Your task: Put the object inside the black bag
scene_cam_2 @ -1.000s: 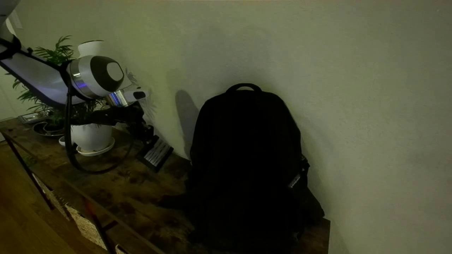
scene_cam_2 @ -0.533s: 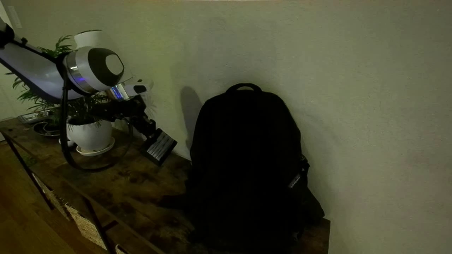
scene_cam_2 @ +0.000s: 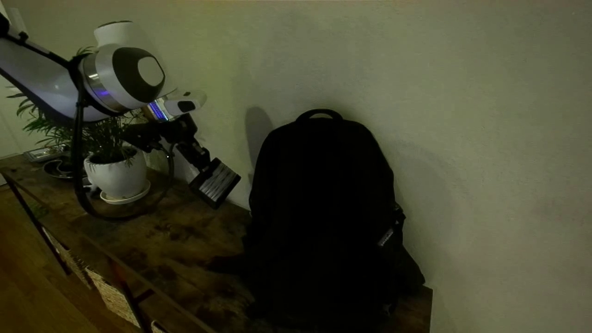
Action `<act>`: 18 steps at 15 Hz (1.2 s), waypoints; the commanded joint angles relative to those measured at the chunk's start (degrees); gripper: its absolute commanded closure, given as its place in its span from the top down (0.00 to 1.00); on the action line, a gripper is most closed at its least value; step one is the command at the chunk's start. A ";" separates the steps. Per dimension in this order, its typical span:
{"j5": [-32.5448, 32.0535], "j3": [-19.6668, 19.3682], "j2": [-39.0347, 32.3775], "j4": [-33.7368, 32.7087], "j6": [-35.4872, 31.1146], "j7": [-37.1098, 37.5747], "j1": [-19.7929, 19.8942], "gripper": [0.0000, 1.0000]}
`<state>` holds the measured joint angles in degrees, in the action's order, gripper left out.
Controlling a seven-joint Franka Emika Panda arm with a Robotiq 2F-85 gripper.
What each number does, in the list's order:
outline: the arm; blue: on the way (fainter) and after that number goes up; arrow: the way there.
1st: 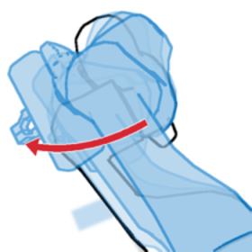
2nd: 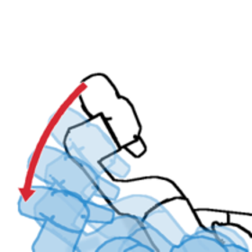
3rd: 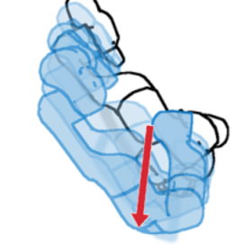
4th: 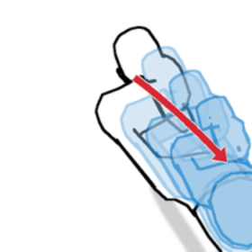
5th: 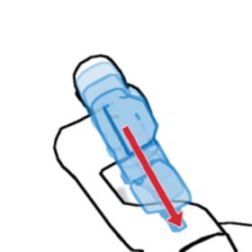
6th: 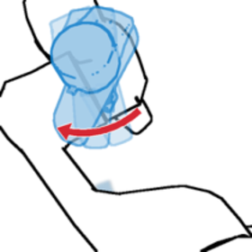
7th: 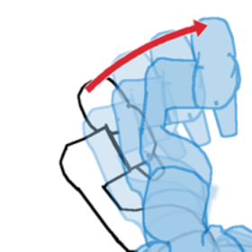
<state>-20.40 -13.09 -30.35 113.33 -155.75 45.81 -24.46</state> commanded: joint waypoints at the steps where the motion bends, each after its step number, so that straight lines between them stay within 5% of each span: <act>1: -1.55 -1.76 5.85 5.94 -3.03 3.40 -0.22 0.06; 18: -5.68 -5.99 13.48 11.43 -8.19 12.28 2.25 0.06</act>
<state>-23.40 -18.61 -19.95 121.46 -161.79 54.68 -23.02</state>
